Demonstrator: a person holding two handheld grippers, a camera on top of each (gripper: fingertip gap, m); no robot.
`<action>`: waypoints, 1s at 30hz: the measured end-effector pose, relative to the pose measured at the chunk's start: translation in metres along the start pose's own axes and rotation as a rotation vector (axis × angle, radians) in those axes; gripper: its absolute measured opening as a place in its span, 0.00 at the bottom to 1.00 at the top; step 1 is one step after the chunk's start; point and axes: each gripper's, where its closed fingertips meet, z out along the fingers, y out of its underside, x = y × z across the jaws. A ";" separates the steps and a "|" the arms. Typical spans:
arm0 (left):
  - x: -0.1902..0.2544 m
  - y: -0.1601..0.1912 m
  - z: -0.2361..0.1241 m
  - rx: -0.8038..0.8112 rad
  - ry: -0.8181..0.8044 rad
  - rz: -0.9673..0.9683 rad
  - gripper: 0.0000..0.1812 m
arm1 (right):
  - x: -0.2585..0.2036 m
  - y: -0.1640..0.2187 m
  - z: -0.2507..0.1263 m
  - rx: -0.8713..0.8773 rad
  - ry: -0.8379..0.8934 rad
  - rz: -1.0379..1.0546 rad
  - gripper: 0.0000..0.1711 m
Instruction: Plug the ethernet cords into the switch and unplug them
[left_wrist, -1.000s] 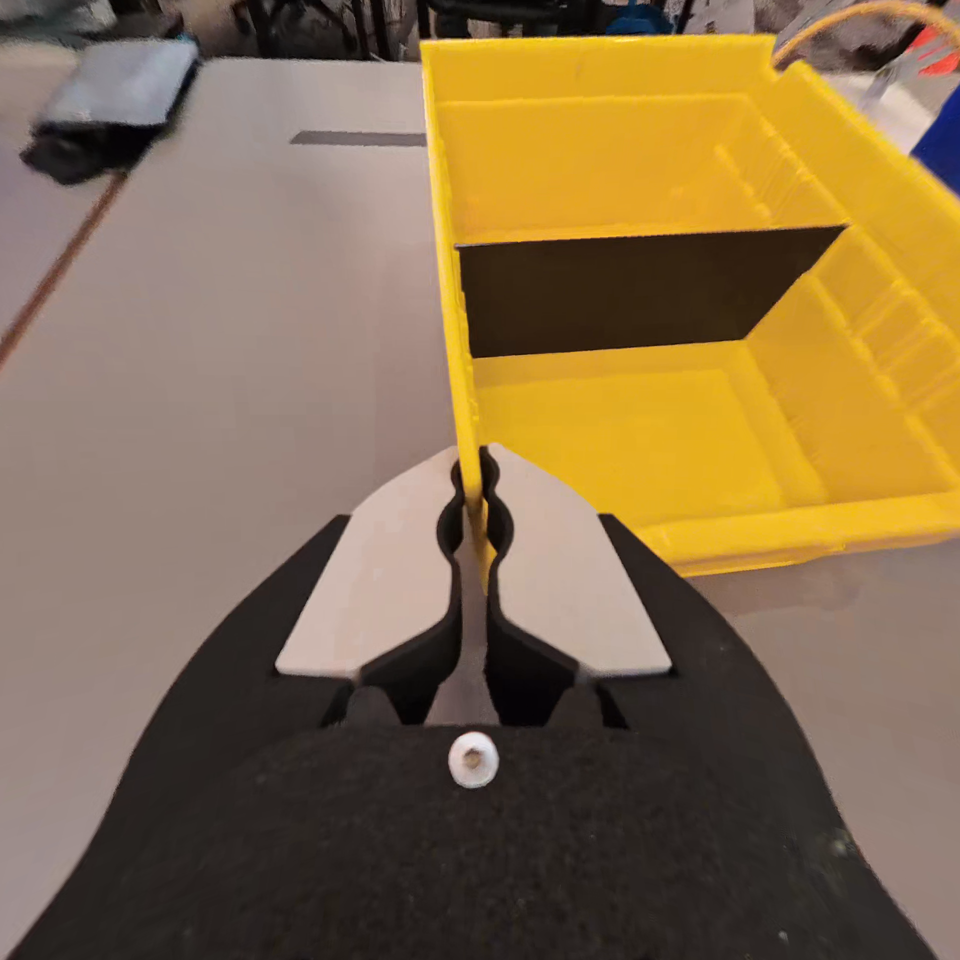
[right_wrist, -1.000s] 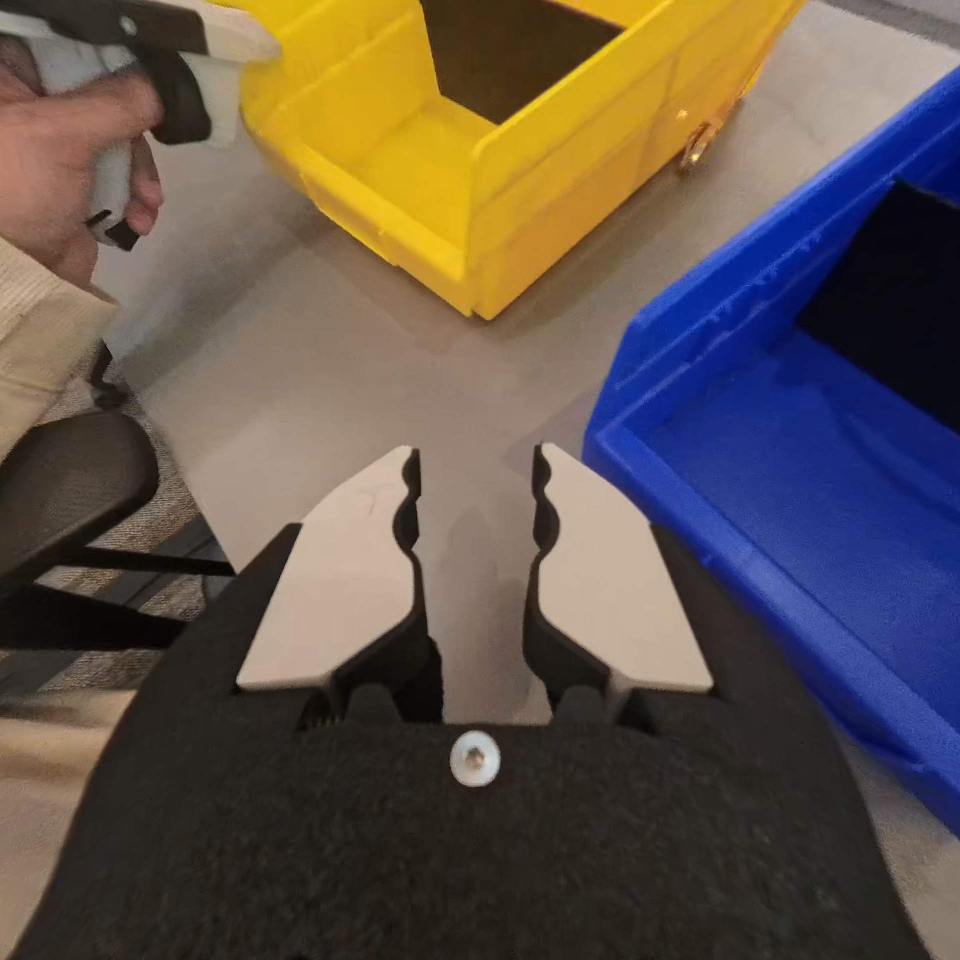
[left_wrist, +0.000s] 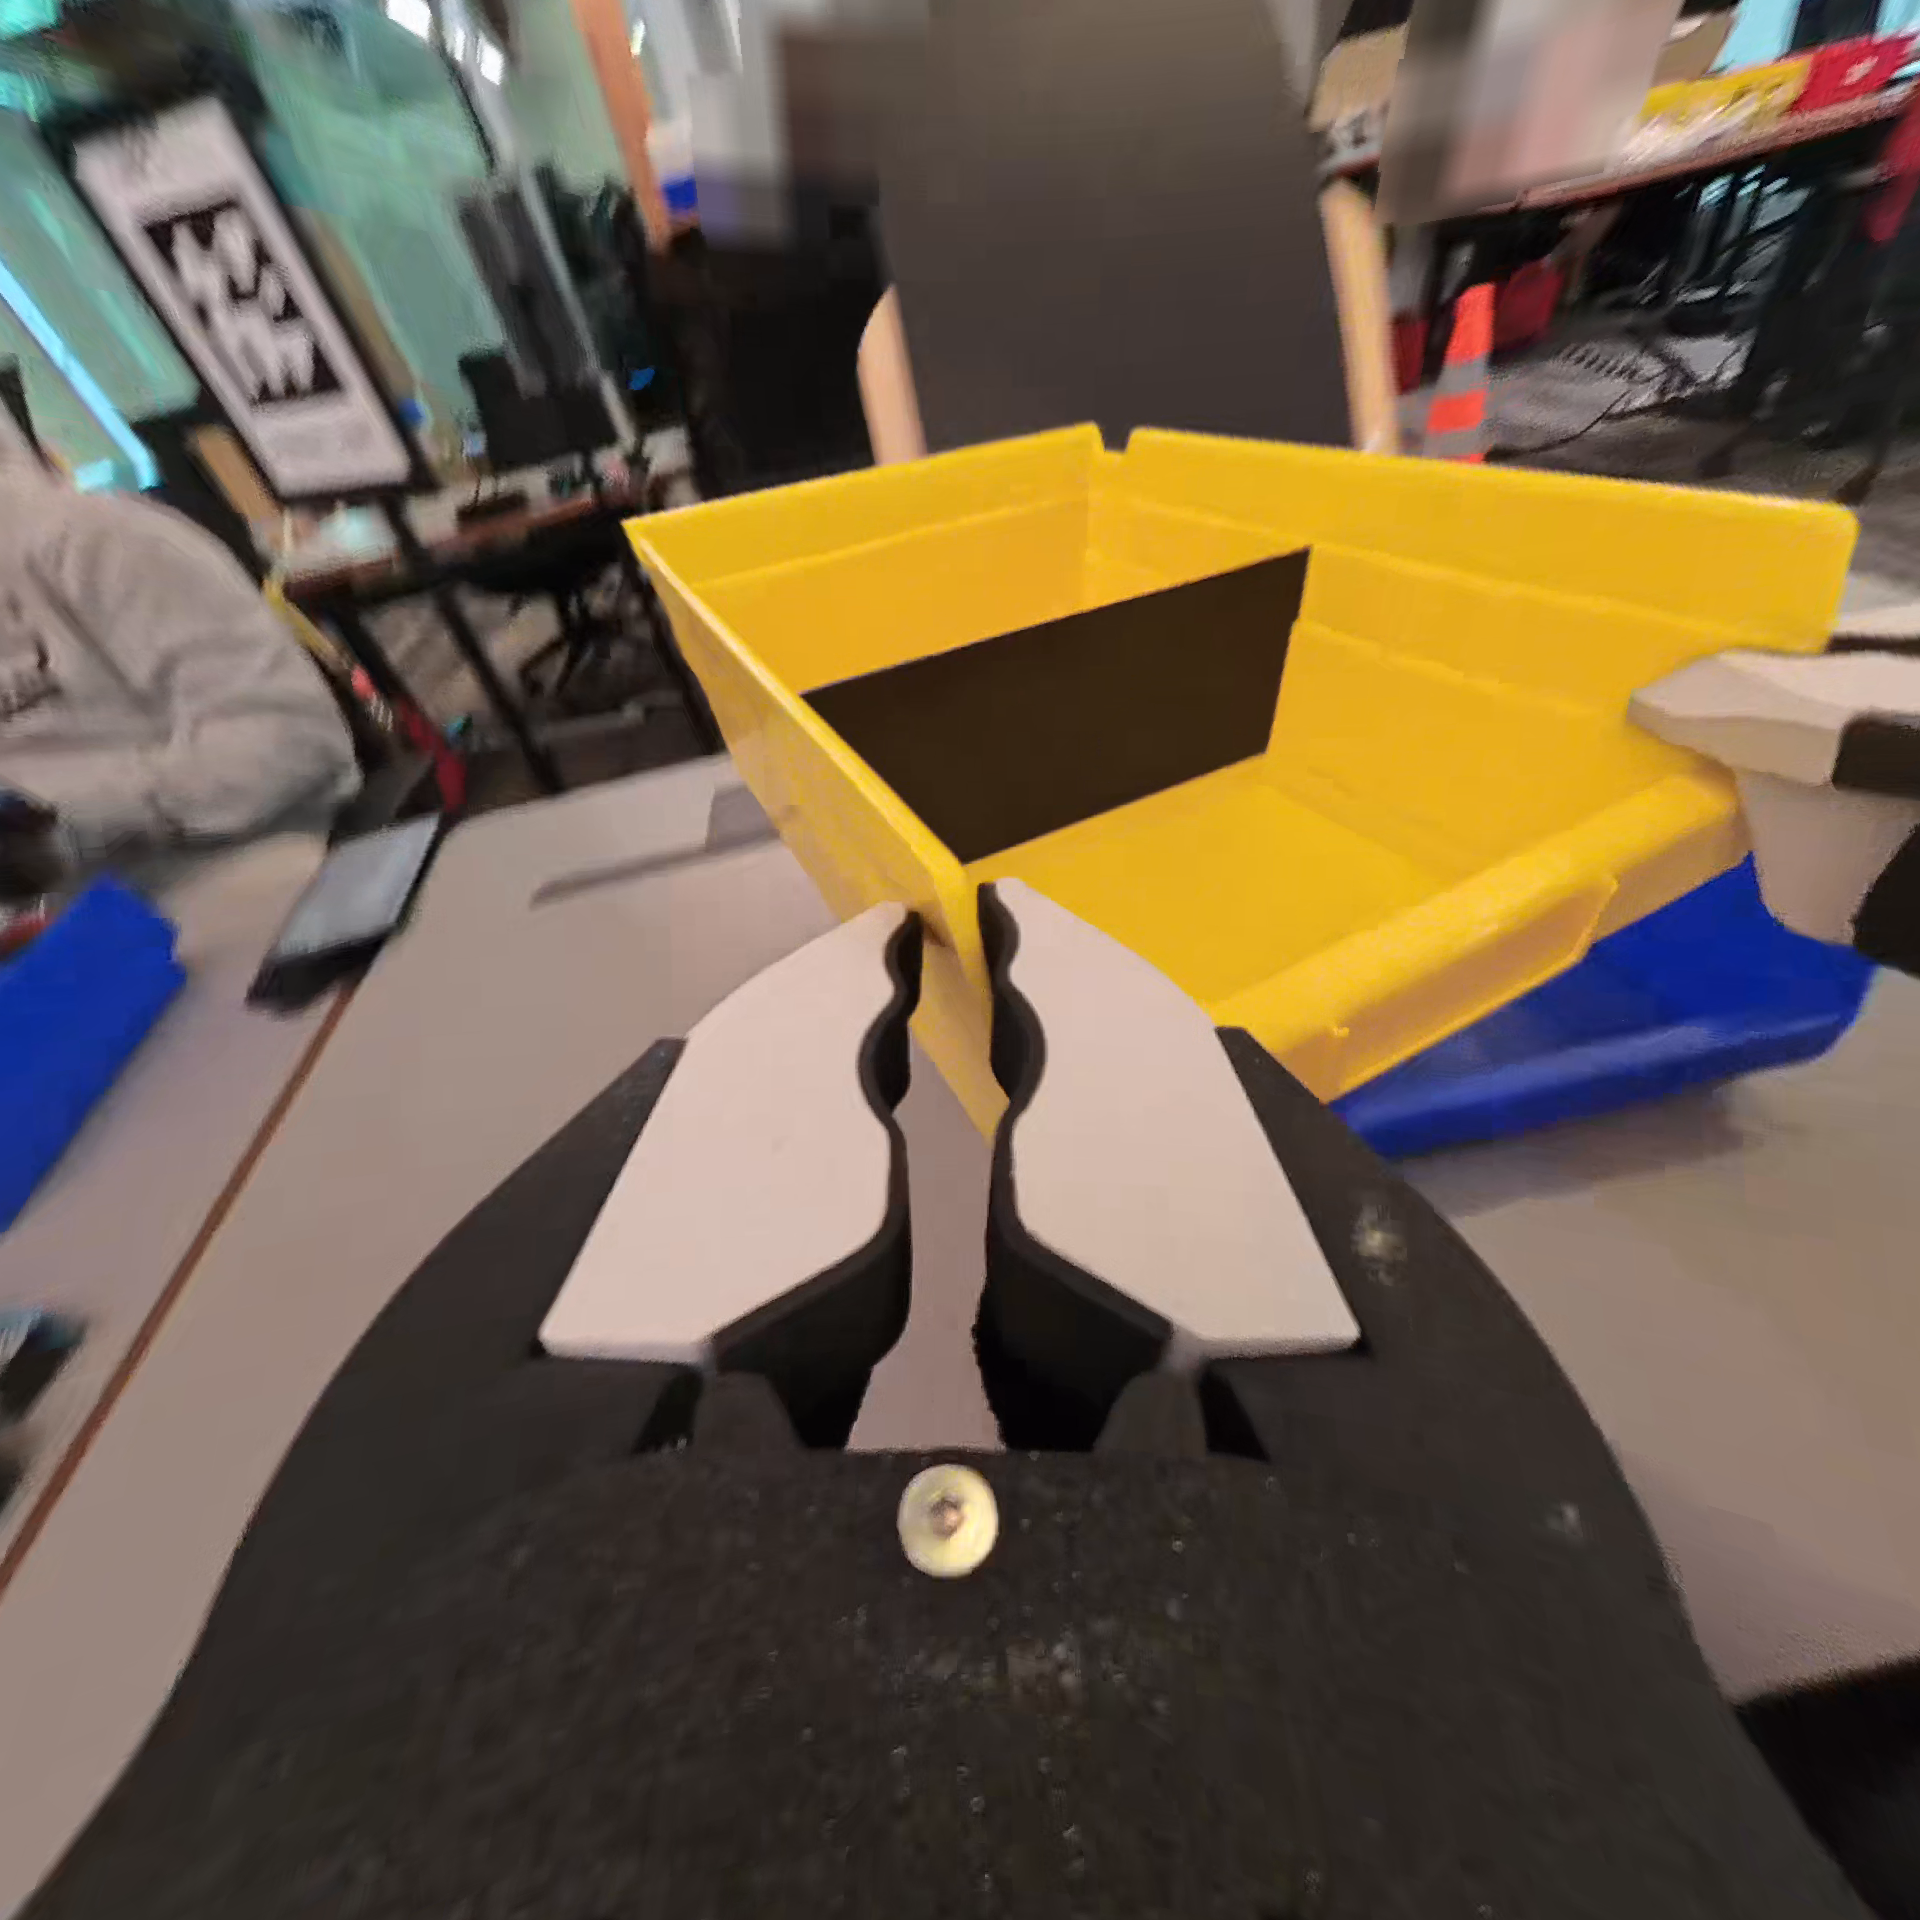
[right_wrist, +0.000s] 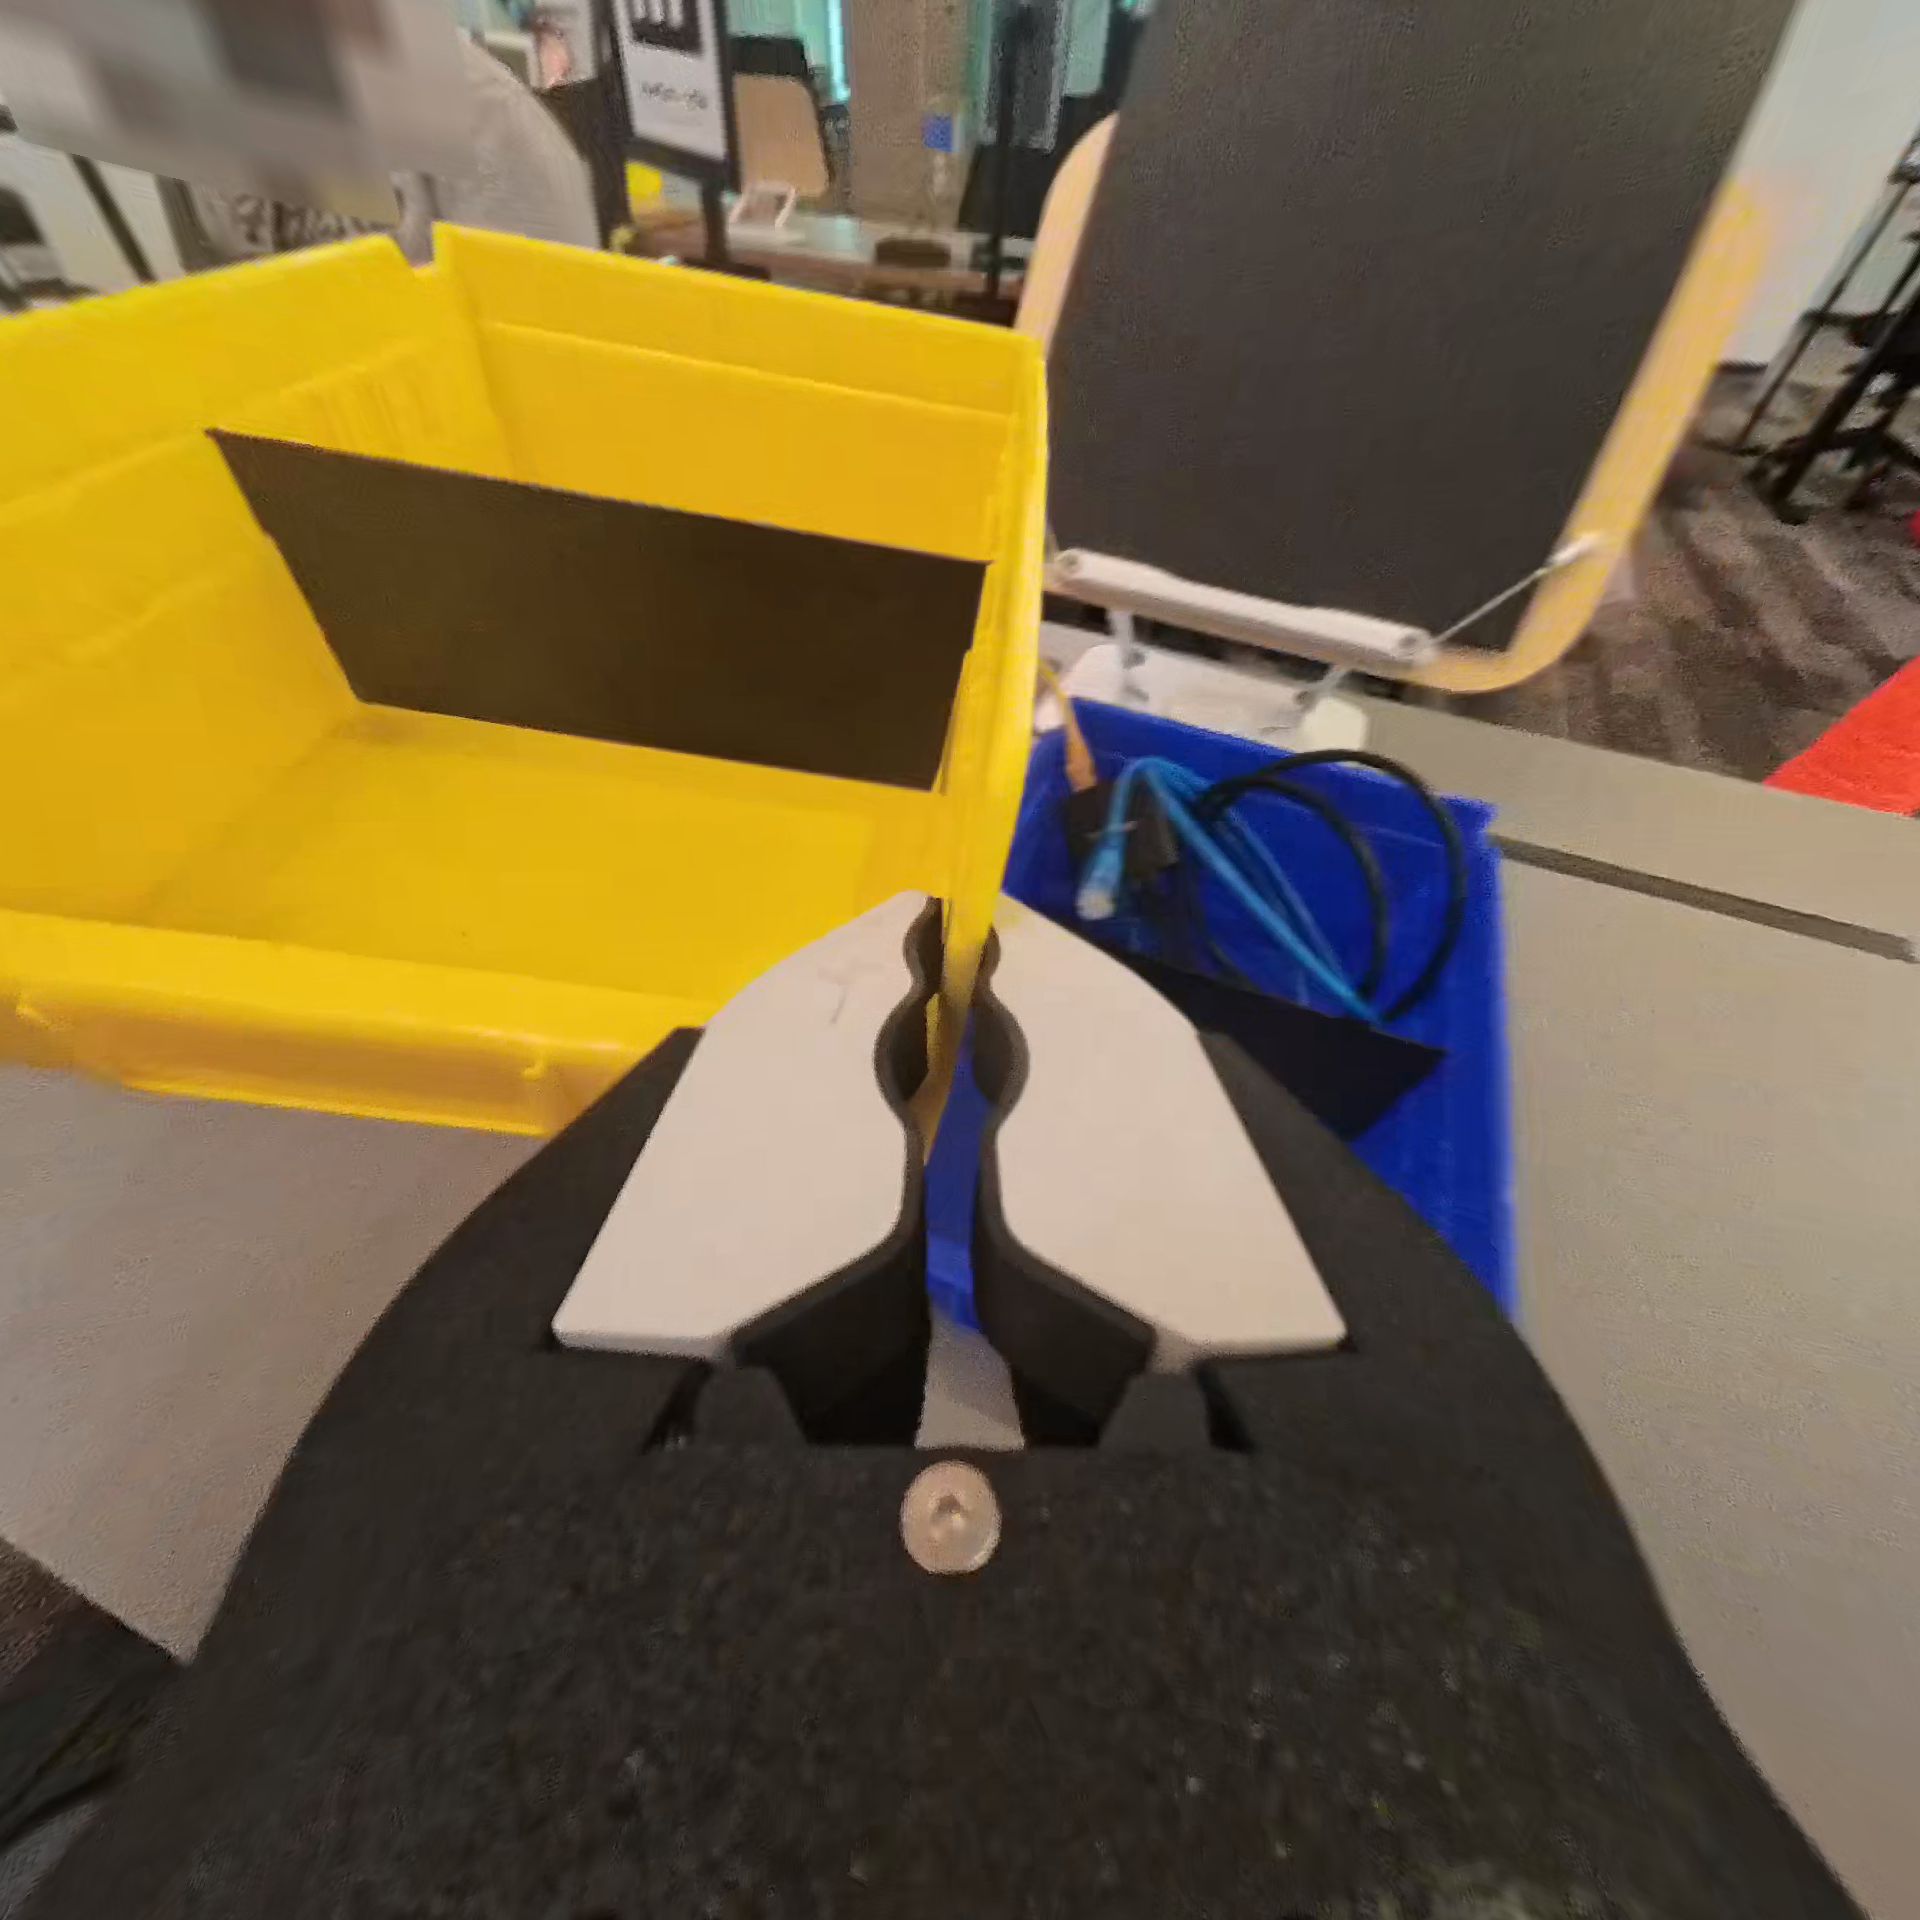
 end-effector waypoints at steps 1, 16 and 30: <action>0.019 -0.020 0.009 0.040 0.022 0.027 0.05 | 0.024 -0.005 -0.011 0.020 0.037 0.007 0.02; 0.391 -0.037 0.186 -0.022 0.462 0.151 0.04 | 0.393 0.103 -0.114 -0.149 0.502 0.096 0.02; 0.441 0.071 0.195 -0.236 0.439 0.271 0.13 | 0.426 0.207 -0.074 -0.207 0.384 0.209 0.01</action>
